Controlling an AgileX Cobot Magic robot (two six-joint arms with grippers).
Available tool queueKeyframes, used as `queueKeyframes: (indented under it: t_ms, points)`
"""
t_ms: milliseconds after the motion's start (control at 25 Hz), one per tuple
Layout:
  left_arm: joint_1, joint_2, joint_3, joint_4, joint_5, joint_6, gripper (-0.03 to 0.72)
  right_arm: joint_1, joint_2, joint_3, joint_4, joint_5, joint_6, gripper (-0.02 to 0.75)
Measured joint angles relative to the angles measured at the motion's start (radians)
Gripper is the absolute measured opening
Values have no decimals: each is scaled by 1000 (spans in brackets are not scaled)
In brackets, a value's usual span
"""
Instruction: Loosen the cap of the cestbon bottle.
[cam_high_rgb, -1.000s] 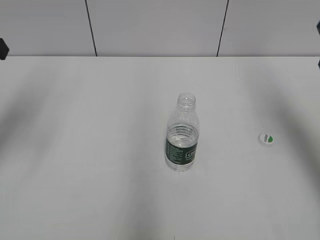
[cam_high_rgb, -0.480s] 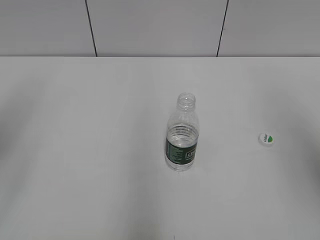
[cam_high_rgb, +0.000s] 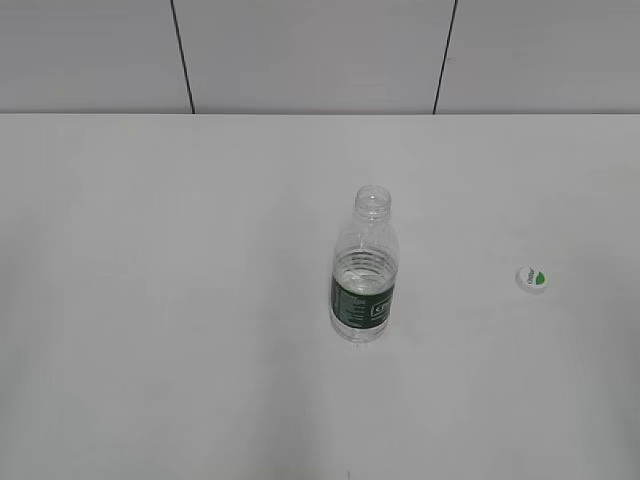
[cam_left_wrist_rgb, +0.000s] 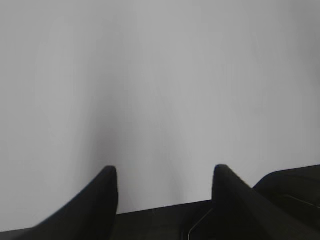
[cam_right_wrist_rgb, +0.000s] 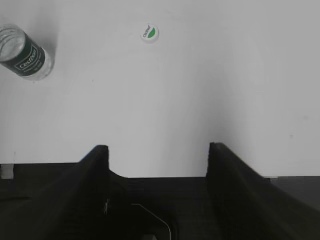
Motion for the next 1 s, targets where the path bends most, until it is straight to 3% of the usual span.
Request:
queueKeyframes:
  t_ms: [400, 760, 1000]
  points:
    - [0, -362, 213, -107, -91, 60, 355, 0, -360, 199, 0, -69, -76, 477]
    - [0, -546, 249, -115, -161, 60, 253, 0, -497, 252, 3, -86, -75, 477]
    - [0, -547, 252, -115, -162, 60, 246, 0, -497, 275, 3, -122, -74, 477]
